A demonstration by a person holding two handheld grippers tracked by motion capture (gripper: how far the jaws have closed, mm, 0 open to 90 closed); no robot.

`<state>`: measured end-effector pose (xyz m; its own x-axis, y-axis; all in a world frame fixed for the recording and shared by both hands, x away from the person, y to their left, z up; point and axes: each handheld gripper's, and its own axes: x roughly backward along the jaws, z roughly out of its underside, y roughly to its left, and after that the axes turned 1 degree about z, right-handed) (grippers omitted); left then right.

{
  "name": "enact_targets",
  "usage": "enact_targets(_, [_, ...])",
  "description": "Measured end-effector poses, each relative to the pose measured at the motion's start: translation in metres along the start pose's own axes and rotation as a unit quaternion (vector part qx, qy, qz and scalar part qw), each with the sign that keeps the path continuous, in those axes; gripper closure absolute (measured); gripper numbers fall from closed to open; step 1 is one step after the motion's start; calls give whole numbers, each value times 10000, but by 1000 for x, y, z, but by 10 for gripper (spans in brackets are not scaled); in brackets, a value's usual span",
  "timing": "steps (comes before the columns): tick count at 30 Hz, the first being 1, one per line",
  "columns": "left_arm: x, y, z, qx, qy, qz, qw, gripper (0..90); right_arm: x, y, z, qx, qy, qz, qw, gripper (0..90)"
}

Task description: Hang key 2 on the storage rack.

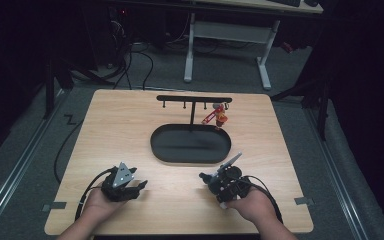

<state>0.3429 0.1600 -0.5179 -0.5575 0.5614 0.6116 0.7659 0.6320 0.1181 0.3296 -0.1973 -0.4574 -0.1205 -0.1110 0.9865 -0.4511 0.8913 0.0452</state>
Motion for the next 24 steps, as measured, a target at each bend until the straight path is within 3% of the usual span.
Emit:
enact_targets(13, [1,1,0,9,-6,-18,10000,398,35,-10,-24,129,-218,58,9997,474])
enact_targets(14, [2,2,0,33,-9,-15,10000,404,37,-11,-27,34,-212,28,9998,474])
enact_targets(24, [4,3,0,59,-117,11,9999,400,59,-16,-52,-12,-269,0,9996,474])
